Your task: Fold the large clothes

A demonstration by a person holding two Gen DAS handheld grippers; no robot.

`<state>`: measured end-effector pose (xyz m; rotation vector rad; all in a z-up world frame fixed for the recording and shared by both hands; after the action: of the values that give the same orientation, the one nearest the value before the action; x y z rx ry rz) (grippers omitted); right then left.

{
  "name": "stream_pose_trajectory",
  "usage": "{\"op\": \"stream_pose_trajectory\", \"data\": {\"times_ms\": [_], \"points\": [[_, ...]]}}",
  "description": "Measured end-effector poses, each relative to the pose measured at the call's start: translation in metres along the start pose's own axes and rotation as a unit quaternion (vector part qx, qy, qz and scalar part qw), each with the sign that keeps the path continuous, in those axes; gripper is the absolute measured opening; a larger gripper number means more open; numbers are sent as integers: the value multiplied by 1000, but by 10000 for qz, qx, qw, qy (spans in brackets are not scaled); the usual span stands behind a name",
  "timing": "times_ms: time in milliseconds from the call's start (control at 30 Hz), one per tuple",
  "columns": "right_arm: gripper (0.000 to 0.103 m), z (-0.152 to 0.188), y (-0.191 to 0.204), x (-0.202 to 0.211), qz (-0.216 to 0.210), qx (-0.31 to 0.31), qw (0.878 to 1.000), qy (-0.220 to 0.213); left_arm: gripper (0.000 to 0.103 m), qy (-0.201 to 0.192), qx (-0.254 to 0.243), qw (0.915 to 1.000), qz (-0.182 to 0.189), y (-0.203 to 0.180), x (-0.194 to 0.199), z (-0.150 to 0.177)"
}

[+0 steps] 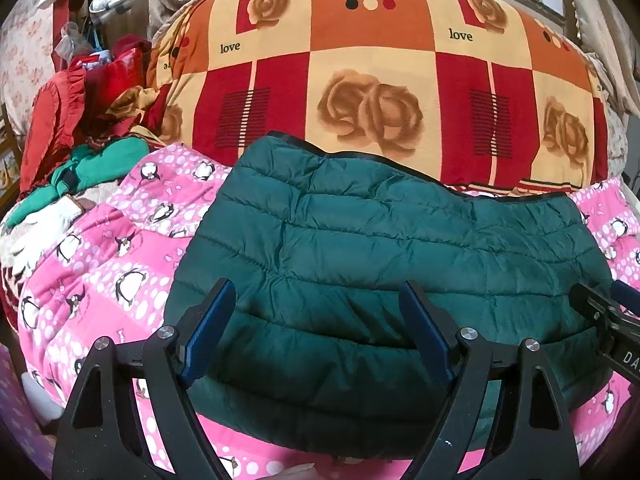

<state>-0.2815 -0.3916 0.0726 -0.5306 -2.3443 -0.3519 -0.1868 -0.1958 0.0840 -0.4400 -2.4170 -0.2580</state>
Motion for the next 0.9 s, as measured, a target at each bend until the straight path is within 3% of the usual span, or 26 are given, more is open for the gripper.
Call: {"op": "stream_pose_trajectory", "data": {"times_ms": [900], "points": [[87,1,2,-6,-34,-14,10000,86,84,1,26,10000,23,1,-5,1]]}}
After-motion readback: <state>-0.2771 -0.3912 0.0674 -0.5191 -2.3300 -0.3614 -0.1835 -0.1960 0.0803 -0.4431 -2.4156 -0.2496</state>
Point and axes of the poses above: each gripper's, at about its wrist camera, not at the fingertips, and x roughly against the way its jaws point, y to its left, z to its underside, the point moved 3 cm from there along -x, roughly the way its jaws point, and after that the axes turned 3 degrees about -x, right-handed, at the moved point
